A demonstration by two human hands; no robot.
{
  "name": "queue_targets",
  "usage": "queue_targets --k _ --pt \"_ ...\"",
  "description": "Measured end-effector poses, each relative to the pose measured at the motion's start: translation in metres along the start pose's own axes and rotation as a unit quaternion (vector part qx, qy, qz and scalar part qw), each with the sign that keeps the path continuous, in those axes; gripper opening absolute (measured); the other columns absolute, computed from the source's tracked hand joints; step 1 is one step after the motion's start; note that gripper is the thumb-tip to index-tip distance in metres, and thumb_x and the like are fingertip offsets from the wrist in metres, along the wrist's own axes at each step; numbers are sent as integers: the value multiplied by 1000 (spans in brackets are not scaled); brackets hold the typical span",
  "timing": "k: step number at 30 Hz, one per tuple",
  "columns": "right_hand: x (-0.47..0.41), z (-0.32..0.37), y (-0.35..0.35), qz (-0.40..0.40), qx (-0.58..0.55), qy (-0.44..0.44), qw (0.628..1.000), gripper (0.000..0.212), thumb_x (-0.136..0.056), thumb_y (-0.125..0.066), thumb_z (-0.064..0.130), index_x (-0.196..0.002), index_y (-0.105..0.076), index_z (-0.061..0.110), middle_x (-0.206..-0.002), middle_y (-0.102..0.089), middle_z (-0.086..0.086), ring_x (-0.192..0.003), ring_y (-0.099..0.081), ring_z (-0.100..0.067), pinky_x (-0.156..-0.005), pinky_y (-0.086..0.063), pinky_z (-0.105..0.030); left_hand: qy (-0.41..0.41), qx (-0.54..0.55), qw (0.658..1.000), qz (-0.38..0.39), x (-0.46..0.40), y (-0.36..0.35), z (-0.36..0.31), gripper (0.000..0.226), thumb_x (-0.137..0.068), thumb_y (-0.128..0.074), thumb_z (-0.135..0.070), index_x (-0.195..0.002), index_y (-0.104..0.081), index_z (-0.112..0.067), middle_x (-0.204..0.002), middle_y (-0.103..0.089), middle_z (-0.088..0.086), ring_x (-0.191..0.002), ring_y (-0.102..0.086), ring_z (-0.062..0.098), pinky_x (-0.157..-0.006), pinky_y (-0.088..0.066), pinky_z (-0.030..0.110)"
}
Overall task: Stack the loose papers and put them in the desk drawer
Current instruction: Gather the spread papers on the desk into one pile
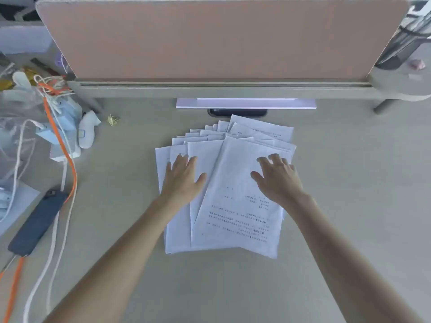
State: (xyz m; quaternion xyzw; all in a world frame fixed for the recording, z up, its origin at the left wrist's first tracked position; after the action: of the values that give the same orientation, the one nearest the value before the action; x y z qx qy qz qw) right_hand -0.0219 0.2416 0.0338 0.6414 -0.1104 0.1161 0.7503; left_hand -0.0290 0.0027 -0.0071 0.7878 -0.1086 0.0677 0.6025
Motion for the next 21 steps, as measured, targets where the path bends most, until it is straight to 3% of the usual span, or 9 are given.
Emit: queue_targets --k 2,8,13,18,21 --pt "-8 -3 -21 -24 -1 -12 1000 52 -101 -39 46 -144 -46 18 -152 -39 -18 -139 -39 -37 -112 -33 -49 11 -10 999 -38 -9 -19 9 57 -99 -43 -43 -146 -37 -10 -157 -32 16 -152 -15 29 -118 -18 55" --pt "-24 -16 -71 -90 -8 10 996 50 -100 -40 50 -140 -52 22 -150 -42 -16 -138 -41 -36 -113 -33 -46 -18 -1 986 -168 -21 -48 22 47 -96 -50 -35 -132 -50 -5 -143 -42 15 -141 -31 32 -108 -27 52" --pt "-21 -20 -90 -170 -2 -15 985 48 -99 -39 52 -133 -56 22 -149 -37 -20 -142 -31 -36 -113 -27 -50 55 -15 985 -160 -18 -57 44 50 -94 -37 -52 -124 -48 -13 -143 -36 18 -139 -24 36 -108 -29 53" --pt "-9 -29 -99 -180 -57 -74 979 59 -97 -32 57 -137 -52 18 -151 -32 -27 -142 -28 -41 -115 -26 -53 78 2 985 -154 8 -64 54 66 -96 -30 -59 -149 -28 -19 -154 -23 21 -139 -22 40 -116 -19 50" --pt "-10 -33 -106 -173 -39 -101 979 62 -95 -26 63 -140 -47 25 -156 -26 -28 -142 -24 -44 -116 -17 -59 71 13 986 -148 14 -67 56 69 -97 -28 -58 -154 -20 -19 -159 -14 24 -144 -15 41 -120 -11 51"
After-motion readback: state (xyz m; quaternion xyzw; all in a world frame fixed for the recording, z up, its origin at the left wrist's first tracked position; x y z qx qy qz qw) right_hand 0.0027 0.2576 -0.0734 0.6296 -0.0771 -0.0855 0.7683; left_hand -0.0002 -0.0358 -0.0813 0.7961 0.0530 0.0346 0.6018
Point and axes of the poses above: each hand's wrist, its own x-axis away from the middle knuckle, its own y-axis out of the back of the hand, z = x × y, the point moved 3 cm from there along -x, towards the middle knuckle
